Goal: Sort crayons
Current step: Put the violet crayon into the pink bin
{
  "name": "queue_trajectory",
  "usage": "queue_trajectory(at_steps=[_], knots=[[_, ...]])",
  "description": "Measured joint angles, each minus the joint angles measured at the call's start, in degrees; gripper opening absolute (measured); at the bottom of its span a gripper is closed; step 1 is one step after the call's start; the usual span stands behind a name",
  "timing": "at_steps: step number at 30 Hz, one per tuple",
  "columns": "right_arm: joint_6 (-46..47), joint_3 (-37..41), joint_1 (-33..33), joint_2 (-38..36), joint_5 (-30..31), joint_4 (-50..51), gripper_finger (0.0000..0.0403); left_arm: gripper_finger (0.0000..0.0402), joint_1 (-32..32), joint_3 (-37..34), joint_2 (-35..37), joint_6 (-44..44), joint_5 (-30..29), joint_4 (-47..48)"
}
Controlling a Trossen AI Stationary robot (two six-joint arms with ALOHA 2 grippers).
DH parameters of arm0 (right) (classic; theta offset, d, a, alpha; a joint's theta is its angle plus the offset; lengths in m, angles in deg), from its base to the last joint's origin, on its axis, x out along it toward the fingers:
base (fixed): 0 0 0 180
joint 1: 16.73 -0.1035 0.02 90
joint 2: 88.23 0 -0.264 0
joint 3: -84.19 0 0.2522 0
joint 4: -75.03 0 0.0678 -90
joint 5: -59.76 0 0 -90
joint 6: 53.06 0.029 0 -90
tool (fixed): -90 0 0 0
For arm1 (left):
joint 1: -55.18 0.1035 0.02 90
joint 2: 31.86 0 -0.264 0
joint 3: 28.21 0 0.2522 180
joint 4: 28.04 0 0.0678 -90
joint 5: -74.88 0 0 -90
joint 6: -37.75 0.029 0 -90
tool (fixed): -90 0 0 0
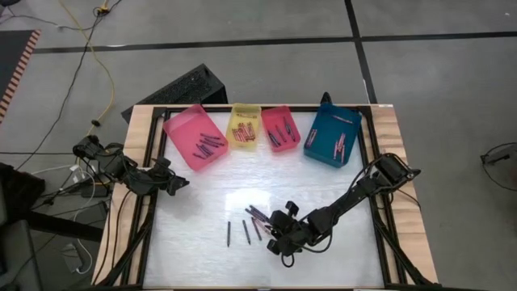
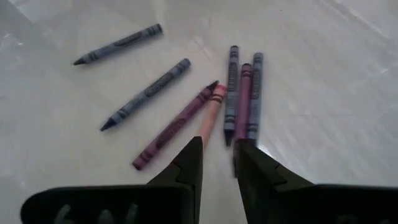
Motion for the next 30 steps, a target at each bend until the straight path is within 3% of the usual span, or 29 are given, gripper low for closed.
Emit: queue_trajectory(at_steps=[6, 30], knots=[[3.3, 0.0, 1.1, 0.0, 4.2, 6.8, 0.0092, 0.0165, 0.0, 0.0, 0.0, 0.0, 0.0, 0.0], [3.3, 0.0, 0.5, 0.1, 4.3, 6.0, 0.0092, 0.0165, 0.0, 0.0, 0.0, 0.0, 0.0, 0.0]])
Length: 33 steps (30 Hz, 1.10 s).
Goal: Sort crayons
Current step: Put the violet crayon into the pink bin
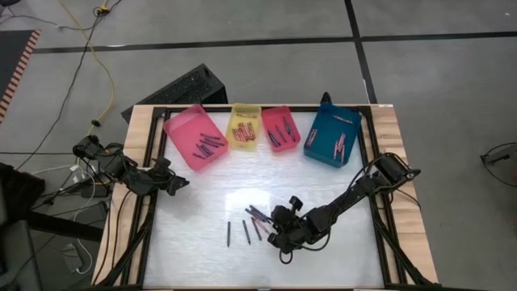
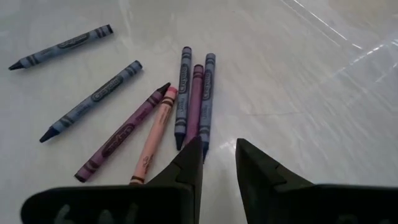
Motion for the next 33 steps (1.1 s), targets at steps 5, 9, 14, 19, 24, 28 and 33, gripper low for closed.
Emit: queue_trajectory(at_steps=[5, 9, 14, 19, 24, 28, 33], knots=[[0.1, 0.0, -0.6, 4.0, -0.5, -4.8, 0.0092, 0.0165, 0.0, 0.0, 0.0, 0.0, 0.0, 0.0], [-0.2, 0.0, -0.4, 4.6, -0.7, -6.4, 0.0092, 0.0165, 0.0, 0.0, 0.0, 0.0, 0.0, 0.0], [0.0, 0.0, 0.2, 4.6, -0.5, -6.0, 0.0092, 0.0165, 0.0, 0.0, 0.0, 0.0, 0.0, 0.0], [0.0, 0.0, 0.0, 4.6, -0.6, -6.1, 0.0092, 0.0165, 0.0, 0.0, 0.0, 0.0, 0.0, 0.0], [0.2, 0.0, -0.1, 4.6, -2.6, -5.8, 0.0092, 0.0165, 0.0, 0.0, 0.0, 0.0, 0.0, 0.0], [0.2, 0.0, -0.2, 4.5, -2.8, -5.0, 0.0092, 0.0165, 0.0, 0.0, 0.0, 0.0, 0.0, 0.0], [0.2, 0.0, -0.2, 4.5, -2.9, -4.2, 0.0091, 0.0165, 0.0, 0.0, 0.0, 0.0, 0.0, 0.0]])
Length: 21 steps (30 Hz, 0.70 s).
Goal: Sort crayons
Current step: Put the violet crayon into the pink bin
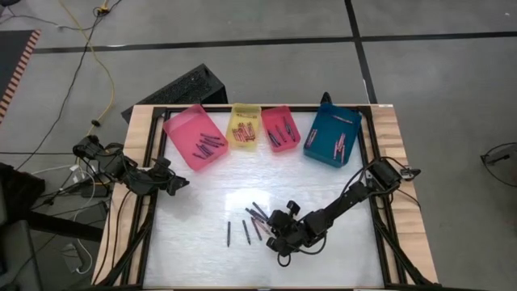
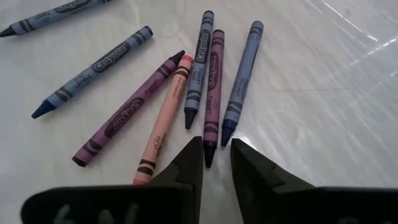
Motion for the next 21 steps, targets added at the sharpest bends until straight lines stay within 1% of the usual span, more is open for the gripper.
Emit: queue_trajectory(at_steps=[5, 13, 21], knots=[[0.0, 0.0, 0.2, 0.0, -0.2, 0.4, 0.0068, 0.0165, 0.0, 0.0, 0.0, 0.0, 0.0, 0.0], [0.0, 0.0, 0.2, -0.2, -2.0, 0.7, 0.0008, 0.0165, 0.0, 0.0, 0.0, 0.0, 0.0, 0.0], [1.5, 0.0, 0.2, -0.2, -2.1, 0.6, 0.0004, 0.0165, 0.0, 0.0, 0.0, 0.0, 0.0, 0.0]])
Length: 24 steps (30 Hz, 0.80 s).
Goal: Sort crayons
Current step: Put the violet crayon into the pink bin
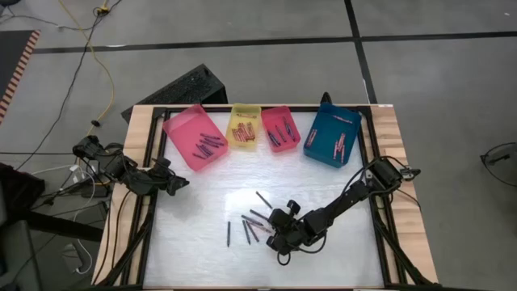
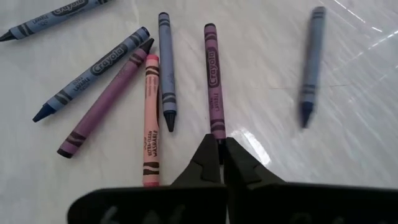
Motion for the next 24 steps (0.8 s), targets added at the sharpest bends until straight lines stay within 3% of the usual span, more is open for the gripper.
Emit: queue_trajectory(at_steps=[9, 24], knots=[[-0.1, -0.9, 0.5, -0.8, 0.4, 0.2, 0.0003, 0.0165, 0.0, 0.0, 0.0, 0.0, 0.0, 0.0], [-24.2, -11.2, 12.3, -0.9, 1.8, -1.8, 0.0003, 0.0165, 0.0, 0.0, 0.0, 0.0, 0.0, 0.0]])
